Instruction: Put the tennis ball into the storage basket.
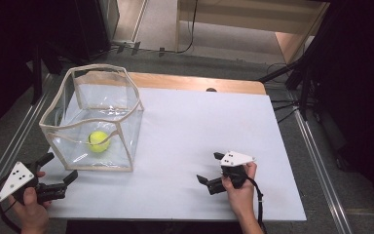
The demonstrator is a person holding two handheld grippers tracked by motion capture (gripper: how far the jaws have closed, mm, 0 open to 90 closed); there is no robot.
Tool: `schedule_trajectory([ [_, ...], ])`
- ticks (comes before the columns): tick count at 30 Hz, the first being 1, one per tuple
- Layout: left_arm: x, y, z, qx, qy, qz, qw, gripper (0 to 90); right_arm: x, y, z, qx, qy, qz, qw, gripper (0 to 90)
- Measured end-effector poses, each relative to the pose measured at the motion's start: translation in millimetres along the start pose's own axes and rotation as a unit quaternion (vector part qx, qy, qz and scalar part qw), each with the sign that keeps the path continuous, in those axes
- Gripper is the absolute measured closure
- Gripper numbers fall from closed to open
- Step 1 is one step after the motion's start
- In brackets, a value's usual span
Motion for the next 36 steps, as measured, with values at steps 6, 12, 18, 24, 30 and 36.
schedule_trajectory([
  [6, -0.3, 0.2, -0.1, 0.000, 0.000, 0.001, 1.0000, 0.0, -15.4, -9.7, -9.2, 0.015, -0.010, -0.012, 0.9998, 0.0],
  [12, -0.1, 0.1, 0.0, 0.000, 0.000, 0.000, 1.0000, 0.0, -31.0, -21.1, -13.1, 0.026, -0.028, -0.028, 0.9989, 0.0],
  [18, -0.5, 0.1, -0.1, -0.002, 0.000, 0.000, 1.0000, 0.0, -45.5, -34.0, -20.4, 0.039, -0.045, -0.047, 0.9971, 0.0],
  [24, -1.0, 0.5, 0.1, -0.003, -0.001, -0.002, 1.0000, 0.0, -61.2, -45.5, -28.2, 0.060, -0.064, -0.058, 0.9944, 0.0],
  [30, -1.6, 1.0, 0.4, -0.007, -0.004, -0.003, 1.0000, 0.0, -78.2, -58.8, -33.6, 0.072, -0.089, -0.075, 0.9906, 0.0],
  [36, -1.2, 1.1, 0.4, -0.007, -0.003, -0.001, 1.0000, 0.0, -95.6, -70.8, -42.7, 0.085, -0.104, -0.092, 0.9866, 0.0],
])
Point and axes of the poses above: each handheld gripper's, and its own axes: x roughly forward along the jaws, z roughly out of its top, y roughly to its left, the point moved 8 cm from there along x, roughly forward along the jaws, and after that the axes turned 6 degrees about x, right-handed, at the moved point
